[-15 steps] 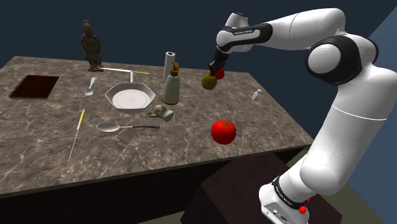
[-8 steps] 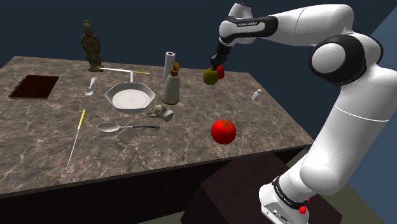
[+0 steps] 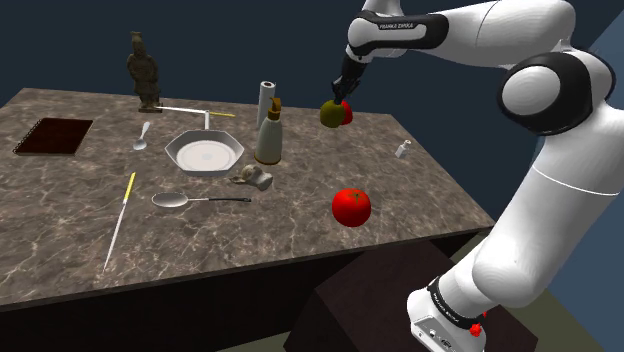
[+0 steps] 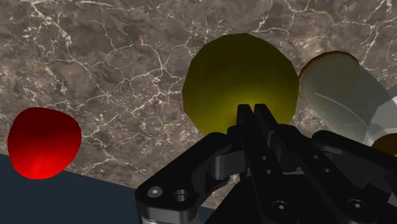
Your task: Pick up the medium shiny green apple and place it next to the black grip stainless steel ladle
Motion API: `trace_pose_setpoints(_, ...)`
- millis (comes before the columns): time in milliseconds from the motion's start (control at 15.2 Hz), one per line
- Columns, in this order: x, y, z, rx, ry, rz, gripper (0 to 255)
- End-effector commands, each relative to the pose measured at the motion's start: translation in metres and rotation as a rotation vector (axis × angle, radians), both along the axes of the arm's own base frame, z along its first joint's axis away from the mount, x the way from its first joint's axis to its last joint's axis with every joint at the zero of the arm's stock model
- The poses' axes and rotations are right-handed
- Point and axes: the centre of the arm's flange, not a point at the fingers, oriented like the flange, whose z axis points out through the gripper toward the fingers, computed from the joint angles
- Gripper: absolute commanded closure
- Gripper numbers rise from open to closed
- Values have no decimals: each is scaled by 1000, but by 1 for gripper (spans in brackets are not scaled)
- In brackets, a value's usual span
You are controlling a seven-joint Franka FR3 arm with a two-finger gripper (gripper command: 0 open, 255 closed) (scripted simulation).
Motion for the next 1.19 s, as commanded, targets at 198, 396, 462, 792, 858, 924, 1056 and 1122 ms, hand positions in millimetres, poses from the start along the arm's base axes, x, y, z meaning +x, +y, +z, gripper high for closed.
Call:
trace_pose_setpoints(198, -27, 57, 2, 0, 0, 0, 255)
trace_pose_setpoints(396, -45, 92, 3, 0, 0, 0, 255)
trace_pose_setpoints(462, -51, 104, 3, 0, 0, 0, 255)
trace_pose_setpoints(792, -79, 163, 3, 0, 0, 0, 255)
trace_pose_setpoints(858, -85, 175, 3, 0, 0, 0, 255)
trace_pose_setpoints(924, -91, 187, 3, 0, 0, 0, 255)
trace_pose_setpoints(1056, -103, 211, 3, 0, 0, 0, 255)
trace_pose_setpoints(1122, -108, 223, 3, 0, 0, 0, 255)
